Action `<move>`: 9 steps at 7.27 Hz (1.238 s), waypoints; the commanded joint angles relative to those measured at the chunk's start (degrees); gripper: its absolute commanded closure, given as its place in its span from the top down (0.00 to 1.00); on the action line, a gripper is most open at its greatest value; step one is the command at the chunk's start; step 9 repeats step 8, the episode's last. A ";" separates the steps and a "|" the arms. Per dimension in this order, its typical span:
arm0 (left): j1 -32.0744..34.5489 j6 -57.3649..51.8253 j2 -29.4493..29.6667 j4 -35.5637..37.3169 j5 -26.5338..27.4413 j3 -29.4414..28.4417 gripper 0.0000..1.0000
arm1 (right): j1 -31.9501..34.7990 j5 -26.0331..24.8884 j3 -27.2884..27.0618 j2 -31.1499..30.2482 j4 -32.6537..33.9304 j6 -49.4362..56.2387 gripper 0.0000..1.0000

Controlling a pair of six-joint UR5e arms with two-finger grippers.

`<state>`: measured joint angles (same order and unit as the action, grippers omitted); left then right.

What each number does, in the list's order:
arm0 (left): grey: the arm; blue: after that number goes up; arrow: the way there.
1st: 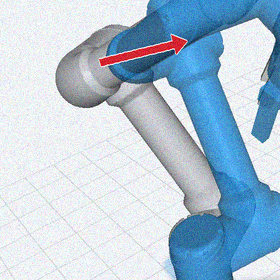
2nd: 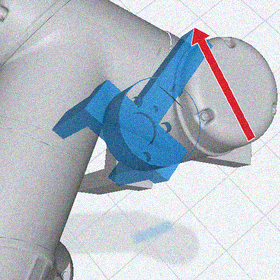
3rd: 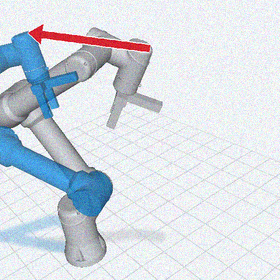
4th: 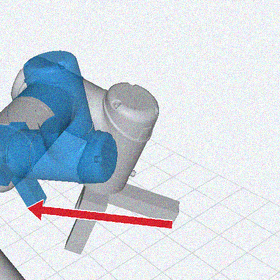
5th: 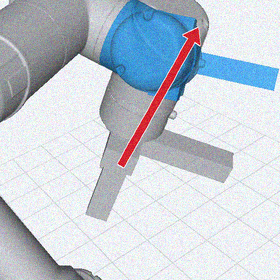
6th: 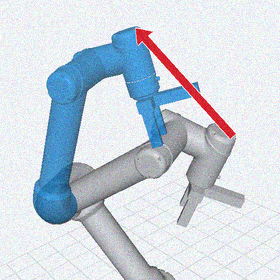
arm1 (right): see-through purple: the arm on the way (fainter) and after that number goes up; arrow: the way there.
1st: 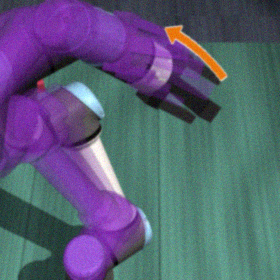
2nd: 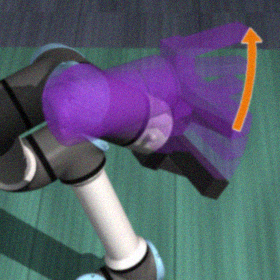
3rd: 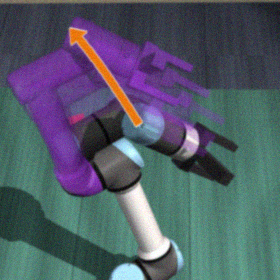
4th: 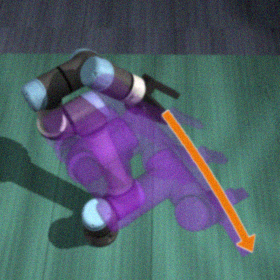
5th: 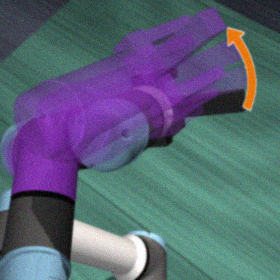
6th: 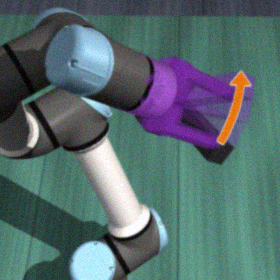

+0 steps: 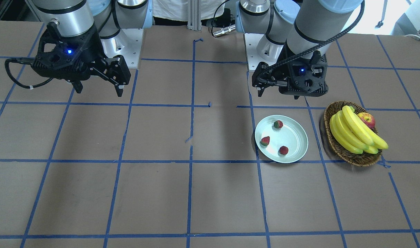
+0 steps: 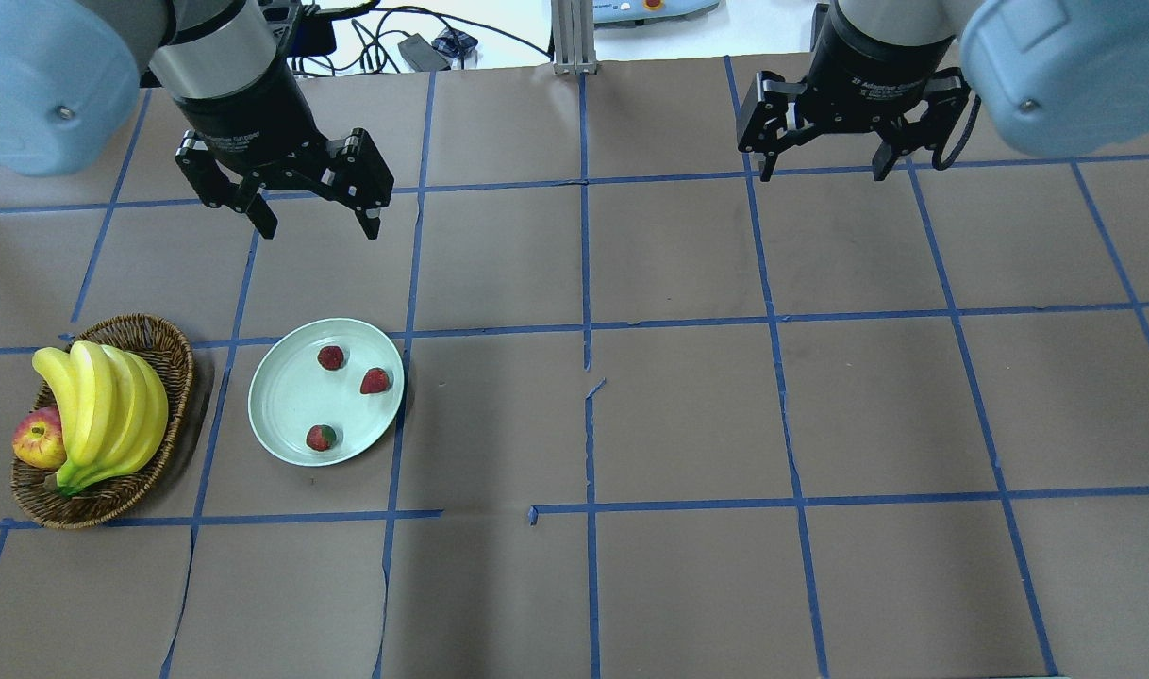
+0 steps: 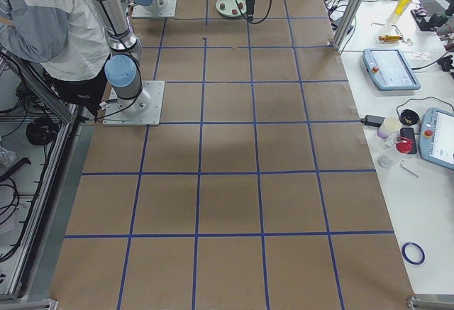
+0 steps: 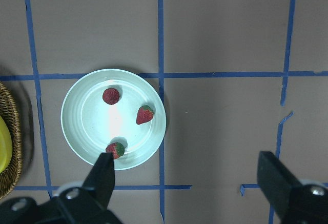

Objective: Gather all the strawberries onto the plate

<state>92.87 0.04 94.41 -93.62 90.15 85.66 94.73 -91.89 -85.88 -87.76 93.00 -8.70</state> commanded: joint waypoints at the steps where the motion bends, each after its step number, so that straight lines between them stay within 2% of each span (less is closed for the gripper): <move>1: 0.12 0.13 -0.10 1.16 0.03 0.73 1.00 | 0.01 0.05 0.10 0.04 -0.19 -0.09 1.00; 9: 0.21 0.04 -0.63 1.25 0.12 0.91 1.00 | 0.01 -0.04 -0.08 0.04 -0.19 -0.09 1.00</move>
